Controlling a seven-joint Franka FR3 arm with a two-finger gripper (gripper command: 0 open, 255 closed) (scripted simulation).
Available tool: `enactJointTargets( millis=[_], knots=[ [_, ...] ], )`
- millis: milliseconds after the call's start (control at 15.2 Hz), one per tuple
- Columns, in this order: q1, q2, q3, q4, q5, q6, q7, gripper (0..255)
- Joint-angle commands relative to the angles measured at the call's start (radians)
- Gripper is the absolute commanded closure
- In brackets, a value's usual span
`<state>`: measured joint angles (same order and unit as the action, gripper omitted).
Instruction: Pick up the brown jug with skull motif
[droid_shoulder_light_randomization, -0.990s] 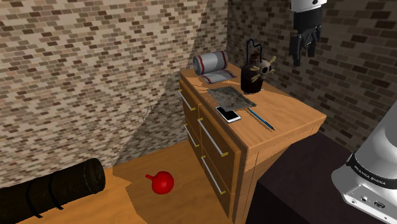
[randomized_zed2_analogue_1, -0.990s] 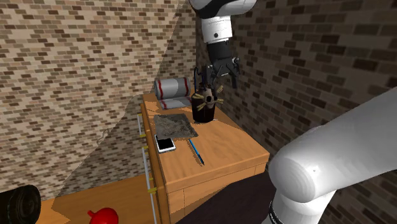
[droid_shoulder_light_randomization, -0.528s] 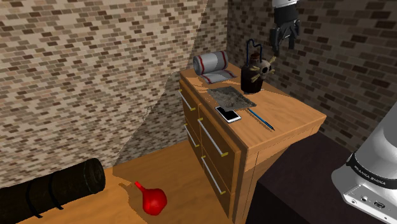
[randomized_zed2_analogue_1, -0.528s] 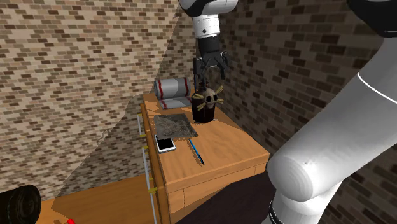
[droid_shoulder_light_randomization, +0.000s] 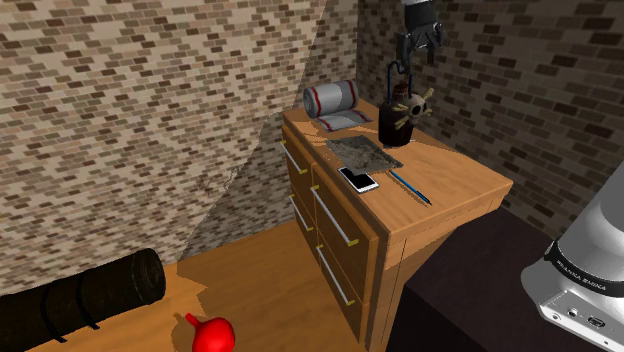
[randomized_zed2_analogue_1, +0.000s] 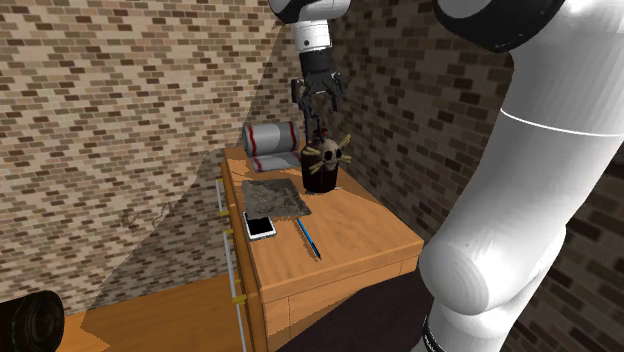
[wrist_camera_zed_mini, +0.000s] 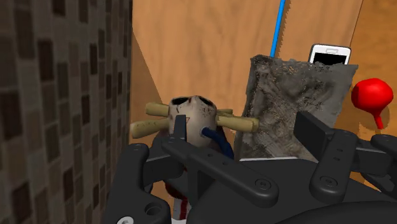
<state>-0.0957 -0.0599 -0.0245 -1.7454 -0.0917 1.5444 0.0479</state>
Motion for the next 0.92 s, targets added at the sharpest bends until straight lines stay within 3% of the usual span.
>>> enactJointTargets(
  millis=[0, 132, 726, 792, 858],
  knots=[
    [-0.008, 0.076, -0.008, 0.097, 0.001, -0.013, -0.005, 0],
    [-0.013, 0.133, -0.013, 0.175, 0.003, -0.027, -0.008, 0],
    [-0.014, 0.121, -0.013, 0.058, 0.003, 0.077, 0.000, 0],
    [-0.014, 0.118, -0.014, 0.055, 0.003, 0.077, 0.000, 255],
    [-0.014, 0.118, -0.014, 0.055, 0.003, 0.077, 0.000, 255]
  ],
)
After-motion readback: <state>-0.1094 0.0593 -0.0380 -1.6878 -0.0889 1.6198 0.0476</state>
